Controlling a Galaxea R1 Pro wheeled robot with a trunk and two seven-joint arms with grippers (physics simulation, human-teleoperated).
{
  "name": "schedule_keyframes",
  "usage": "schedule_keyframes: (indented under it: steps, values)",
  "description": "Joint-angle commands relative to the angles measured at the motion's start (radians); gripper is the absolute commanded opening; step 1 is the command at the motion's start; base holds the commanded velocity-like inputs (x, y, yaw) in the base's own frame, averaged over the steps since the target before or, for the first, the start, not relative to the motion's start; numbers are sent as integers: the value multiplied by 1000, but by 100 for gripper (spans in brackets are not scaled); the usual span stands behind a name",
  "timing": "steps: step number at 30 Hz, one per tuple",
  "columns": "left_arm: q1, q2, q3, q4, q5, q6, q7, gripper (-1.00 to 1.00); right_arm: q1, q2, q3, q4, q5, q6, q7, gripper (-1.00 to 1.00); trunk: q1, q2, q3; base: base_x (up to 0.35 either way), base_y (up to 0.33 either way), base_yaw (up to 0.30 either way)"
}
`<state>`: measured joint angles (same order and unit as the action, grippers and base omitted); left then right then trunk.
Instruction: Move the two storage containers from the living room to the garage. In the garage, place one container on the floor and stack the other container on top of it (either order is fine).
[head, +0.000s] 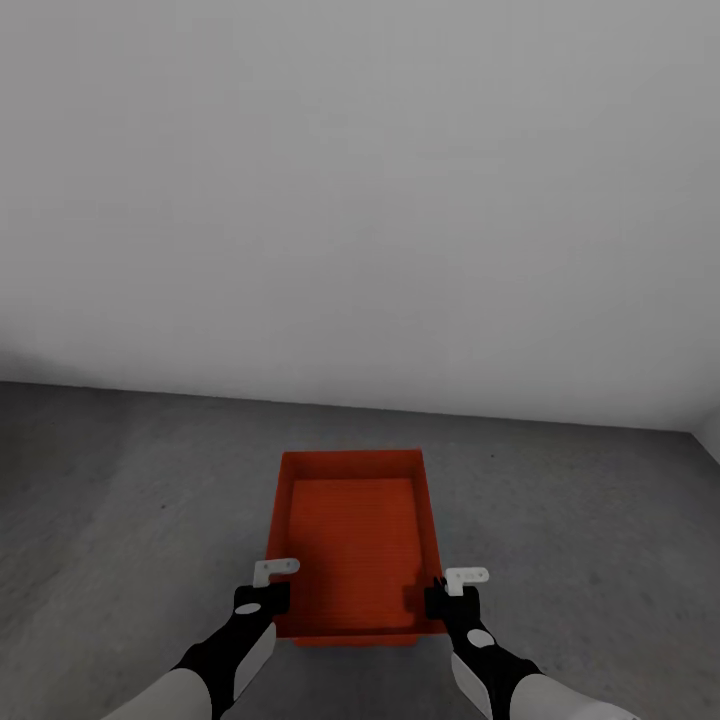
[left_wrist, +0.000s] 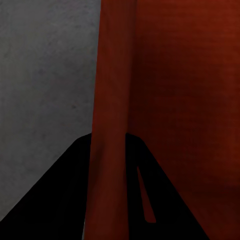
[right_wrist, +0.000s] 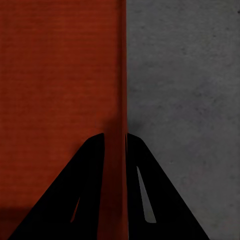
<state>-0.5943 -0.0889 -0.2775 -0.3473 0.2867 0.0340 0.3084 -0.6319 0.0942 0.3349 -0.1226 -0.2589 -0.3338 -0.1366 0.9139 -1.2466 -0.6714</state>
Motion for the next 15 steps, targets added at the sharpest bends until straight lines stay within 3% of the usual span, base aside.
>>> schedule_keyframes:
  steps: [1,6,15]
  values:
    - [-2,4,50,-6,-9,4,11,-100,0,-10,-11,15,-11,-3,1,-100,0,0,-1,0,0,0]
    - [-2,4,50,-6,-9,4,11,-100,0,-10,-11,15,-11,-3,1,-100,0,0,-1,0,0,0]
    - [-2,4,50,-6,-9,5,11,-100,0,-10,-11,15,-11,-4,2,-100,34,-63,-29,0,0,0]
